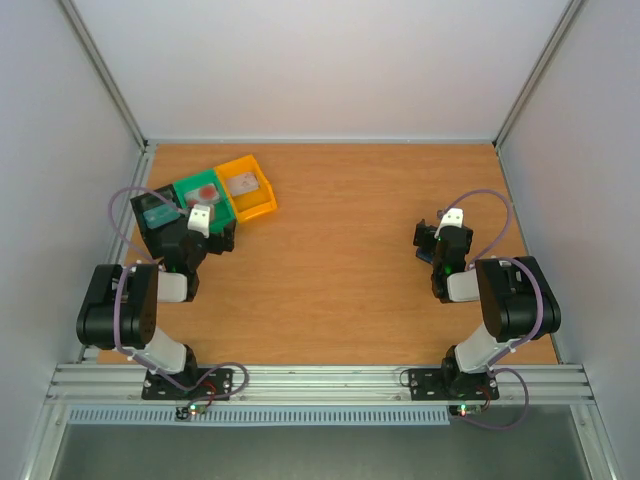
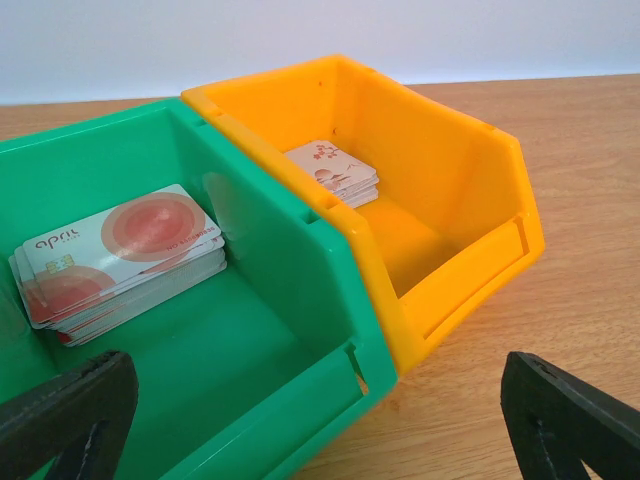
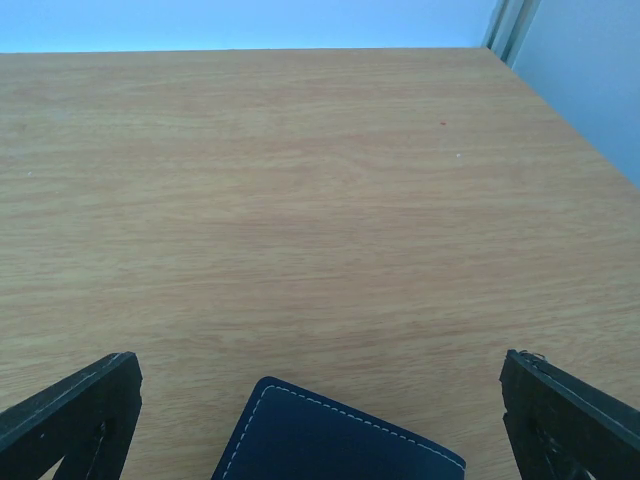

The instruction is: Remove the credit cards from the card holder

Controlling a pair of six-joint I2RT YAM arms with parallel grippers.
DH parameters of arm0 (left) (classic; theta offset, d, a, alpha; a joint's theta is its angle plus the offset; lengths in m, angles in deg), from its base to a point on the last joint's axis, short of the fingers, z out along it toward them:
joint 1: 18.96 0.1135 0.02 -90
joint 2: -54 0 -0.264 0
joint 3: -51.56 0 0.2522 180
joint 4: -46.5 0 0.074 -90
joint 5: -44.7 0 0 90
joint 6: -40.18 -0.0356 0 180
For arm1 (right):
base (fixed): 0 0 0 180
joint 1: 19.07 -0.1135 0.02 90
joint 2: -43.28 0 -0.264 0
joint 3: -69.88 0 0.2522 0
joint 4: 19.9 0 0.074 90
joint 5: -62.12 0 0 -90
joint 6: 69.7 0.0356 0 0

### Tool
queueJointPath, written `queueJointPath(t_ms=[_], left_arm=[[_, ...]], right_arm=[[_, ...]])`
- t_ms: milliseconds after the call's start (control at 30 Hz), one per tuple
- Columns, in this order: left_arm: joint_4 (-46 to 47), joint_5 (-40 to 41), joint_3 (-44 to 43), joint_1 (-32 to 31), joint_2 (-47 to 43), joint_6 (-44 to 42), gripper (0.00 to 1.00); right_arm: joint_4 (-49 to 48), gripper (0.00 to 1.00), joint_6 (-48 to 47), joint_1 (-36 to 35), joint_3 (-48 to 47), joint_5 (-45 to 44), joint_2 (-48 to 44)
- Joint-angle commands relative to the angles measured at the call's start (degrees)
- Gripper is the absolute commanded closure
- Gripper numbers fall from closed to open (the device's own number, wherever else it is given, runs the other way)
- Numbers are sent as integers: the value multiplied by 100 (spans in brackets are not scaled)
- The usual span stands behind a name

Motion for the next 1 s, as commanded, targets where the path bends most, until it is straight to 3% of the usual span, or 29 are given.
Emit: queueJointPath(t_ms=[0, 167, 333, 433, 600, 967], left_arm=[[421, -11, -1, 13, -2, -25, 0], [408, -13, -6, 9, 5, -25, 1], [231, 49, -51, 12, -273, 7, 1], [-1714, 60, -802, 20, -834, 29, 1], [-4489, -5, -2481, 15, -1023, -345, 1], [-8325, 110, -5392, 35, -770, -727, 1]], right_arm=[[-126, 1, 87, 32, -116, -88, -82], [-103, 2, 159, 24, -65, -289, -188], [-1141, 2, -30, -36, 541, -93, -326], [-2023, 1, -226, -224, 847, -234, -195], [-2365, 2, -479, -447, 939, -486, -83], [-2680, 1, -590, -556, 991, -611, 52]])
